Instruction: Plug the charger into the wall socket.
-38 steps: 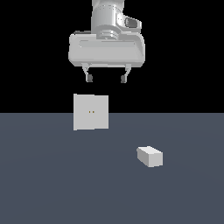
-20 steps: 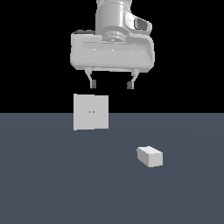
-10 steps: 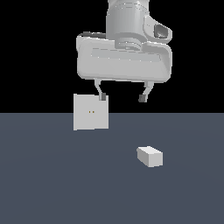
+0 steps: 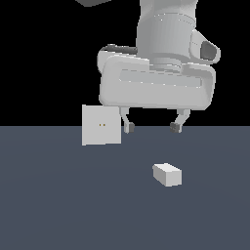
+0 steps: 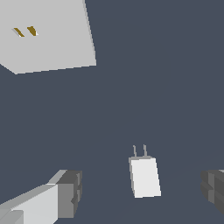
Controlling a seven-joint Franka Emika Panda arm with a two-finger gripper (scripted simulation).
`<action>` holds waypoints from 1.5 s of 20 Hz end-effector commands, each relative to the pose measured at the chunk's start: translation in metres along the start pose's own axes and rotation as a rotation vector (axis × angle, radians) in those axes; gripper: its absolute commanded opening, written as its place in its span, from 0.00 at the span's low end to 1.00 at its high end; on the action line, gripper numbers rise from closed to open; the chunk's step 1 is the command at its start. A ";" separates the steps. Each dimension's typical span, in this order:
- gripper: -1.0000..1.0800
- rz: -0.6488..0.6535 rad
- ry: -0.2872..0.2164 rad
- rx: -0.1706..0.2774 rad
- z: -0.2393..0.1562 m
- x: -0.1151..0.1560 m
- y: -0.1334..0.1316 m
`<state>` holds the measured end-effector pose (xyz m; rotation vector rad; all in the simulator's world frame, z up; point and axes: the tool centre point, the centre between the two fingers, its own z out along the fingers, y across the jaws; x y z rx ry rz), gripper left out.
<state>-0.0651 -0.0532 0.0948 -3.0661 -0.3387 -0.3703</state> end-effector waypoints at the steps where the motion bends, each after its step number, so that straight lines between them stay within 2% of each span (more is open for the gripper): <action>1: 0.96 -0.018 0.019 0.001 0.006 -0.006 0.005; 13: 0.96 -0.068 0.068 0.011 0.026 -0.021 0.018; 24: 0.96 -0.072 0.071 0.012 0.030 -0.023 0.020; 30: 0.96 -0.073 0.071 0.012 0.048 -0.028 0.020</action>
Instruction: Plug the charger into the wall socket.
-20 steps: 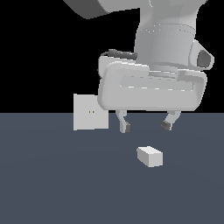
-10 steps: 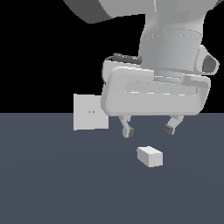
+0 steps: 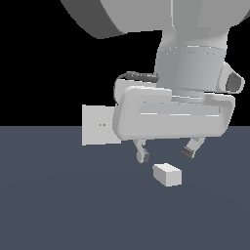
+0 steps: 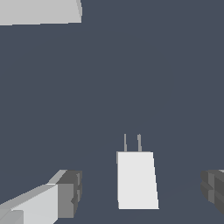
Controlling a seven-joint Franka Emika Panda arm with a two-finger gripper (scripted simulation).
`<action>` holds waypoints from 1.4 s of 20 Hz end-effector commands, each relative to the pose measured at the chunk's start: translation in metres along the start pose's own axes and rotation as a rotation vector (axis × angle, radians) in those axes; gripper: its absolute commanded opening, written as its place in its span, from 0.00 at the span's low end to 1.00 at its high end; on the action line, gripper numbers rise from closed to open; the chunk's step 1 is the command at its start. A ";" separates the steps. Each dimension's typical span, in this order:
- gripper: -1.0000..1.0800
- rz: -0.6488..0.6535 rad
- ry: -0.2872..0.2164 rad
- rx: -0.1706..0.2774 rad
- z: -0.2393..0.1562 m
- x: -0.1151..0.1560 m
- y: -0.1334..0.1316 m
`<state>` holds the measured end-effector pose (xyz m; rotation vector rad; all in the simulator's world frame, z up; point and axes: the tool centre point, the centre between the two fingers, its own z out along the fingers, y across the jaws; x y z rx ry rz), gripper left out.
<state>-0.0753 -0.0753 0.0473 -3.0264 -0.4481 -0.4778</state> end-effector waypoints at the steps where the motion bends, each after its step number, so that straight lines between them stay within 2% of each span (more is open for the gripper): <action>1: 0.96 0.000 -0.001 0.000 0.010 -0.004 0.000; 11: 0.96 -0.001 -0.001 0.000 0.034 -0.011 0.000; 12: 0.00 -0.001 -0.001 0.000 0.034 -0.011 0.000; 28: 0.00 -0.004 0.000 0.002 0.029 -0.004 -0.008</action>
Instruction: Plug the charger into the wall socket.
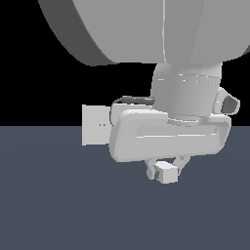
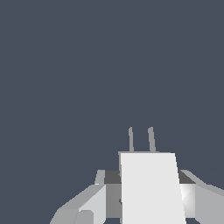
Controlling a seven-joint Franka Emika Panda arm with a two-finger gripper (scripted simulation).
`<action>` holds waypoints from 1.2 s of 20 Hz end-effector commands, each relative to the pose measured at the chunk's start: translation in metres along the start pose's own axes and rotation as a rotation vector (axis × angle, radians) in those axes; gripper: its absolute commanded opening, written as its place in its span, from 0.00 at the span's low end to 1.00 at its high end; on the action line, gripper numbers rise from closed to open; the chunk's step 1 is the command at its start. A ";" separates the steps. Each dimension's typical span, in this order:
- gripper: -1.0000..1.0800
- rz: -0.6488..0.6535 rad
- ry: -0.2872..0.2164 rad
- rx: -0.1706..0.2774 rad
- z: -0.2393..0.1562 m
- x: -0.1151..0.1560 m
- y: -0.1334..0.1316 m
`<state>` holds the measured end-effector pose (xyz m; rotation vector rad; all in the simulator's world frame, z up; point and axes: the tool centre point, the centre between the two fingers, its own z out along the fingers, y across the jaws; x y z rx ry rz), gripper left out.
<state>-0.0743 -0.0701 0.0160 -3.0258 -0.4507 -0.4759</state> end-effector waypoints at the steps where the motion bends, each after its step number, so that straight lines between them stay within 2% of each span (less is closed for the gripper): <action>1: 0.00 -0.004 0.001 0.001 -0.004 0.006 -0.006; 15: 0.00 -0.030 0.003 0.011 -0.046 0.064 -0.069; 24: 0.00 -0.040 0.001 0.013 -0.060 0.084 -0.090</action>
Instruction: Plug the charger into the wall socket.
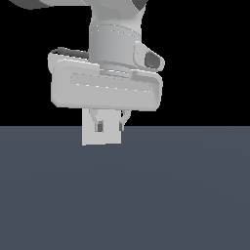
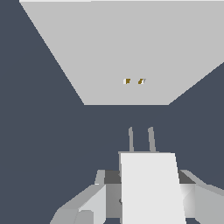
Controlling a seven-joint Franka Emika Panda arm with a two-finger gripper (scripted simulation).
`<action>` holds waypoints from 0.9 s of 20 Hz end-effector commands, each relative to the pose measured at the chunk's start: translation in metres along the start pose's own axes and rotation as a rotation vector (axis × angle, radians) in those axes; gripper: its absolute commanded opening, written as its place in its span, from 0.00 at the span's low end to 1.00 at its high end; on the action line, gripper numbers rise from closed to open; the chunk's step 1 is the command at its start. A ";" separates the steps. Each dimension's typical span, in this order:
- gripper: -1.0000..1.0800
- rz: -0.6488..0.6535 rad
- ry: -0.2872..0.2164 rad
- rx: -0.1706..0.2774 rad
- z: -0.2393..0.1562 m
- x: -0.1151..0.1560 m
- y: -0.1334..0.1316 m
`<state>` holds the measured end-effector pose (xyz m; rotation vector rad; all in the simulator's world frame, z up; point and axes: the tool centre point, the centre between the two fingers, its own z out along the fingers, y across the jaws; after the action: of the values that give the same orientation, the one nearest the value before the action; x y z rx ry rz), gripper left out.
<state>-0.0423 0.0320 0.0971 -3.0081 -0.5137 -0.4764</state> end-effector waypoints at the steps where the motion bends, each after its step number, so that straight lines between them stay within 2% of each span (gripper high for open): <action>1: 0.00 -0.001 -0.001 0.000 -0.002 0.003 -0.002; 11: 0.00 -0.002 -0.001 0.000 -0.001 0.007 -0.003; 18: 0.00 -0.002 -0.002 -0.001 0.006 0.028 -0.003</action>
<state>-0.0220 0.0422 0.0998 -3.0095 -0.5162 -0.4740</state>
